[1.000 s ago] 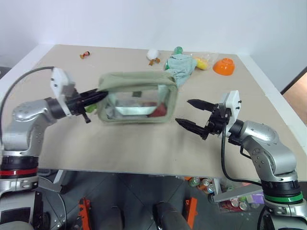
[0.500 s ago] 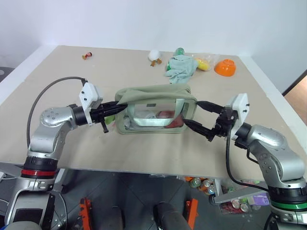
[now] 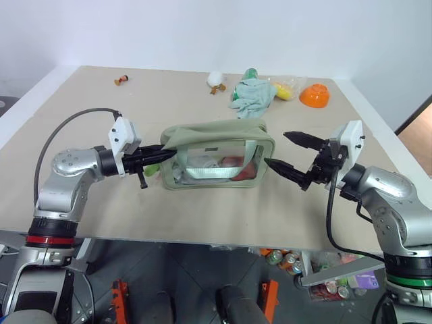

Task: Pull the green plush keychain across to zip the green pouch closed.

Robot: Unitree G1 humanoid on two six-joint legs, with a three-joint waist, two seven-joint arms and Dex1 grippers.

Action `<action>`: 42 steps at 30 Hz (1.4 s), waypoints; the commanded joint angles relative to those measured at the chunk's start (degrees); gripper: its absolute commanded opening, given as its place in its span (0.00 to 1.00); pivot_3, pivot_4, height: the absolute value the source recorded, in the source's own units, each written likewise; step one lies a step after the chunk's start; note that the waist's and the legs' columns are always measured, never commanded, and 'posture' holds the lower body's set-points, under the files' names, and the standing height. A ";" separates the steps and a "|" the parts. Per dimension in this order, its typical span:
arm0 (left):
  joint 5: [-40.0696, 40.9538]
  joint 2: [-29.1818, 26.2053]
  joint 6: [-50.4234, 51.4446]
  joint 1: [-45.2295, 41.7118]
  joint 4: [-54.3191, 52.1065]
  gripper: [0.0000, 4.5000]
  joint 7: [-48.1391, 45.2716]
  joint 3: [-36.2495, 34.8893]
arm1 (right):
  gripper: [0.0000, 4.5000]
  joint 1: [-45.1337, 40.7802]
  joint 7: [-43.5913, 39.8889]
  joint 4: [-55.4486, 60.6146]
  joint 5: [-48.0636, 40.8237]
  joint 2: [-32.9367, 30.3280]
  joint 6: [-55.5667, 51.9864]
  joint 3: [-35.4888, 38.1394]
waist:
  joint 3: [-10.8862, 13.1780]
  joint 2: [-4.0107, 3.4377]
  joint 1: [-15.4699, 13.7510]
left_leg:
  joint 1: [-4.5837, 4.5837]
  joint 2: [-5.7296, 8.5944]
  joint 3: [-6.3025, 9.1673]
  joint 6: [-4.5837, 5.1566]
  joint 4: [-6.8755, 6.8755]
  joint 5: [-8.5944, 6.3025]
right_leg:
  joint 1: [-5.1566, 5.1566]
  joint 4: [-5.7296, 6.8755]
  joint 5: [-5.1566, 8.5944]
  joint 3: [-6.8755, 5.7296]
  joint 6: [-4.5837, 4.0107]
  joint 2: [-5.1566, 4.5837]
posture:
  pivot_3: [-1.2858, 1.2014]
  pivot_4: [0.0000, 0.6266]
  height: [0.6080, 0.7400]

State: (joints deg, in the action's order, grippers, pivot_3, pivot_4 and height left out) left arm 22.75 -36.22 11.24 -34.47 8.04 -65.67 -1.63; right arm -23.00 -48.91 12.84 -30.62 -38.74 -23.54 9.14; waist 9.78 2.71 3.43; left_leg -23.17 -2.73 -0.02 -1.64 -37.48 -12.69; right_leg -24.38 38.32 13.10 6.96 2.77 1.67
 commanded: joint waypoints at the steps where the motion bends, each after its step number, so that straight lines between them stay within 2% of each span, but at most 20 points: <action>1: 0.49 -1.02 1.47 -1.17 0.23 0.18 -0.37 -0.84 | 1.00 -2.50 -0.70 -0.96 0.71 0.38 1.91 -0.42 | 0.00 0.00 -0.02 | 0.00 0.00 0.00 0.00 0.01 0.00 | 0.00 0.00 0.01 -0.01 -0.01 0.00 | 0.52 0.24 1.00; 2: 0.66 -1.00 1.65 -1.25 0.05 0.22 -0.38 -0.88 | 1.00 -3.02 -0.90 -1.53 0.95 0.50 2.12 -0.71 | 0.02 -0.02 -0.02 | 0.00 0.00 0.01 0.00 0.02 0.00 | 0.00 0.00 0.02 -0.01 0.00 0.00 | 0.52 0.24 1.00; 8: 5.24 -1.52 7.36 -2.19 -4.61 0.68 2.22 -4.68 | 1.00 -6.55 -2.49 -5.96 2.50 1.40 3.79 -2.59 | 0.05 -0.06 -0.05 | -0.07 0.00 0.01 0.00 0.02 0.00 | -0.04 -0.02 0.02 -0.01 0.01 -0.02 | 0.52 0.24 1.00; 12: 8.44 -1.56 11.06 1.30 -8.70 0.98 6.47 -8.98 | 1.00 -7.63 -2.98 -7.92 3.21 1.81 4.09 -2.86 | 0.06 -0.09 0.04 | -0.08 0.00 0.02 0.01 0.04 -0.01 | -0.05 -0.02 0.04 -0.02 0.03 -0.02 | 0.52 0.24 1.00; 15: 10.61 -0.77 13.36 4.84 -12.47 0.98 11.02 -12.63 | 1.00 -7.92 -3.12 -9.31 3.42 2.24 4.43 -2.71 | 0.08 -0.12 0.11 | -0.05 -0.02 0.01 0.02 0.10 -0.02 | -0.05 -0.02 0.05 -0.01 0.03 -0.02 | 0.52 0.24 1.00; 16: 11.62 -0.41 14.47 5.81 -13.77 0.99 12.65 -13.67 | 0.87 -7.90 -3.14 -9.71 3.45 2.31 4.46 -2.65 | 0.08 -0.13 0.09 | -0.04 -0.03 0.02 0.02 0.11 -0.02 | -0.06 -0.02 0.05 -0.02 0.03 -0.01 | 0.52 0.24 1.00; 25: 11.36 3.24 14.31 15.75 -21.52 0.99 23.93 -16.80 | 0.22 -6.65 -4.87 -12.81 3.96 2.94 7.55 -2.31 | 0.09 -0.14 -0.07 | -0.06 0.00 0.02 0.02 0.07 -0.02 | -0.02 -0.06 0.04 -0.04 0.02 -0.08 | 0.52 0.24 1.00; 26: 11.21 3.48 14.31 16.47 -21.90 0.99 25.01 -17.08 | 0.12 -6.62 -5.04 -12.96 3.94 2.95 7.73 -2.30 | 0.09 -0.13 -0.07 | -0.06 0.00 0.02 0.02 0.07 -0.02 | -0.02 -0.06 0.04 -0.04 0.01 -0.07 | 0.52 0.24 1.00; 28: 12.09 4.20 15.07 18.00 -22.69 0.99 27.02 -17.85 | 0.01 -6.50 -5.33 -13.15 3.91 2.97 8.00 -2.27 | 0.09 -0.14 -0.04 | -0.05 -0.01 0.03 0.02 0.07 -0.02 | -0.02 -0.06 0.03 -0.05 -0.01 -0.05 | 0.52 0.24 1.00; 34: 13.68 5.90 17.60 20.80 -21.01 0.99 29.76 -18.02 | 0.01 -5.92 -5.25 -12.29 4.15 3.12 8.43 -2.70 | 0.10 -0.16 -0.03 | -0.05 -0.01 0.02 0.02 0.08 -0.02 | -0.02 -0.06 0.04 -0.05 0.00 -0.06 | 0.52 0.24 1.00; 42: 8.22 3.86 13.81 15.67 -11.00 0.99 22.54 -11.21 | 0.01 -6.04 -4.21 -10.61 4.85 3.38 7.74 -3.28 | 0.10 -0.16 -0.04 | -0.03 0.02 0.02 0.01 0.06 -0.01 | -0.02 -0.07 0.03 -0.05 -0.05 -0.04 | 0.52 0.24 1.00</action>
State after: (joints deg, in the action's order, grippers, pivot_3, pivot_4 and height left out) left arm 31.95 -31.24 27.07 -17.10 -3.32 -41.02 -14.00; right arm -28.69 -53.52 -0.33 -25.57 -35.23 -16.09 5.35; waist 9.88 2.55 3.38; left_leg -23.21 -2.71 0.00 -1.63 -37.42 -12.70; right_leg -24.39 38.25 13.13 6.92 2.73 1.62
